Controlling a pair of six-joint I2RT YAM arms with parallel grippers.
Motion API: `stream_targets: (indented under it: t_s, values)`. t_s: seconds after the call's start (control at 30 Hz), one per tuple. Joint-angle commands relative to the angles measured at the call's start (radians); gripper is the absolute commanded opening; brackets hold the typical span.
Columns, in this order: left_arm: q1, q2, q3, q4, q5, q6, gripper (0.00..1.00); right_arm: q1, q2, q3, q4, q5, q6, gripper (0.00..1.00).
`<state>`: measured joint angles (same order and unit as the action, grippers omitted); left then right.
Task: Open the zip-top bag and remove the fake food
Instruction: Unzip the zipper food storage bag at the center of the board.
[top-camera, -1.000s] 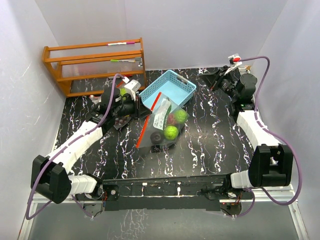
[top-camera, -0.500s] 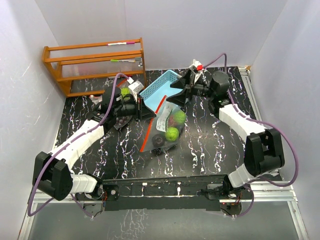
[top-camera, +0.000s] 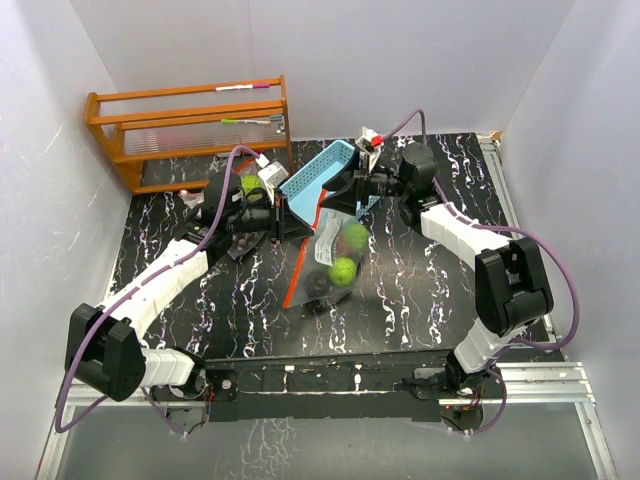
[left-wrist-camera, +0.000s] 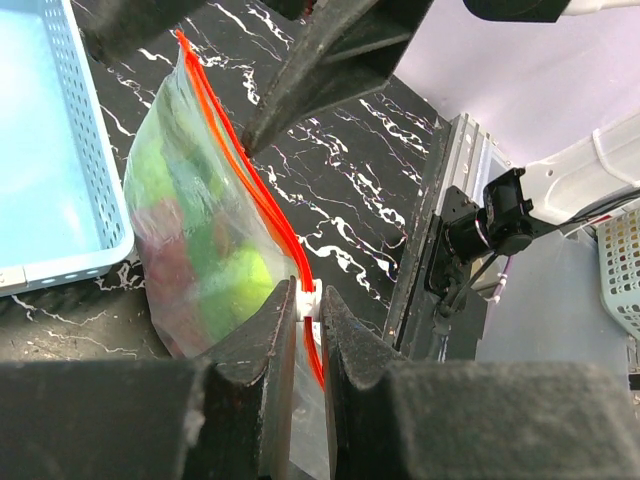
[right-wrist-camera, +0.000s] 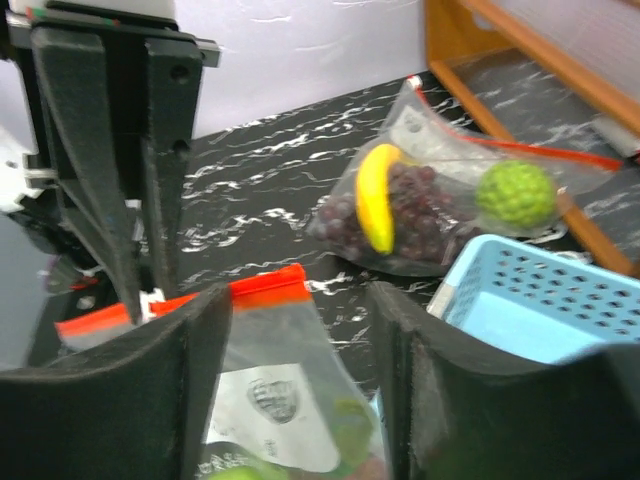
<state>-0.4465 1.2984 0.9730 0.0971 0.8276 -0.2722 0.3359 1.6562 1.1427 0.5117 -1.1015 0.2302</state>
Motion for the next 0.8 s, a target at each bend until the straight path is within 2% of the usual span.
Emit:
stream_targets:
  t_s: [0.0,0.07,0.1,0.13,0.37,0.5,0.6,0.77]
  values:
    - [0.003,-0.038,0.023,0.021,0.019,0.002,0.00,0.006,-0.011,0.020,0.093,-0.064,0.018,0.43]
    - [0.003,-0.033,0.022,0.019,0.005,0.000,0.00,0.006,-0.020,0.003,0.122,-0.074,0.039,0.20]
    - [0.003,-0.028,0.022,0.019,-0.004,-0.002,0.00,0.006,-0.026,-0.001,0.128,-0.075,0.042,0.11]
    - [0.003,-0.025,0.023,0.016,-0.015,-0.004,0.00,0.006,-0.030,-0.005,0.129,-0.076,0.043,0.08]
    - [0.003,-0.020,0.023,0.006,-0.050,0.000,0.00,-0.003,-0.066,-0.015,0.114,0.003,0.048,0.08]
    - [0.003,-0.034,0.020,-0.026,-0.095,0.013,0.00,-0.042,-0.085,-0.023,0.118,0.114,0.089,0.08]
    - [0.003,-0.060,-0.007,-0.034,-0.148,0.012,0.07,-0.083,-0.104,-0.036,0.119,0.199,0.120,0.08]
    - [0.003,-0.091,-0.036,-0.036,-0.178,0.006,0.07,-0.131,-0.143,-0.067,0.097,0.345,0.119,0.08]
